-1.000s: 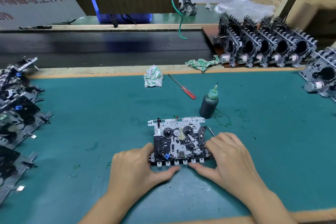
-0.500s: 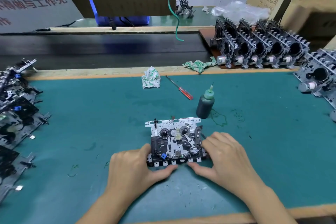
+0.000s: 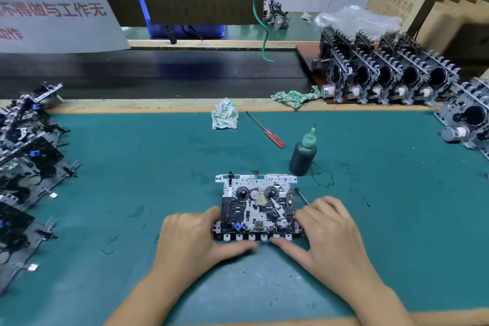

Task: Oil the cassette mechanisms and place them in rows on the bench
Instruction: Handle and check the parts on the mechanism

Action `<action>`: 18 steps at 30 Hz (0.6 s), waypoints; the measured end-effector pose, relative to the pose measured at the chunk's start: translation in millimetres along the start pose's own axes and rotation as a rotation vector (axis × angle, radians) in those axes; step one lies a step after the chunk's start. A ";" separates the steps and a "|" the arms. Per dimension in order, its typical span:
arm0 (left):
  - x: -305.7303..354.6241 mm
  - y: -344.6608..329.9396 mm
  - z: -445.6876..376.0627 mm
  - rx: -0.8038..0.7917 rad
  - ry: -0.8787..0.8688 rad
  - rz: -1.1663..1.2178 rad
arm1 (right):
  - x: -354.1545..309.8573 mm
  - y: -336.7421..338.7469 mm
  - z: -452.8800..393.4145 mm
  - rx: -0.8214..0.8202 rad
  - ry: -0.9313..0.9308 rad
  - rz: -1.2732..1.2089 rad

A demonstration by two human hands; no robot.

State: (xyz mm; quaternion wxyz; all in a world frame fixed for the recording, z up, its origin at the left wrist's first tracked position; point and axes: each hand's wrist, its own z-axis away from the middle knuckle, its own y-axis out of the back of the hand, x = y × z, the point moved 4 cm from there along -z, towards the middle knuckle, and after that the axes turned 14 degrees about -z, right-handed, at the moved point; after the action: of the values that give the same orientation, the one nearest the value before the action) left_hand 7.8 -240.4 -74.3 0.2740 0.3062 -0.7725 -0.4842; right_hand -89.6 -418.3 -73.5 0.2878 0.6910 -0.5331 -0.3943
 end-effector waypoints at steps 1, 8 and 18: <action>-1.4 -0.1 0.1 -0.011 -0.023 0.012 | 0.2 -0.2 0.2 0.003 -0.004 0.005; 2.7 3.1 2.6 -0.031 -0.160 0.090 | 1.2 1.9 -1.9 0.063 -0.053 -0.001; 0.7 4.8 3.4 -0.018 -0.175 0.086 | 8.2 1.4 0.1 -0.010 0.016 -0.045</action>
State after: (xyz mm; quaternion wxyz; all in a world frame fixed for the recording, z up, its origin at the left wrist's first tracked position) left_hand 3.9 -237.3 -71.1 0.2285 0.2266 -0.8018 -0.5036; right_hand -89.4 -426.6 -74.3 0.2864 0.7045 -0.5134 -0.3977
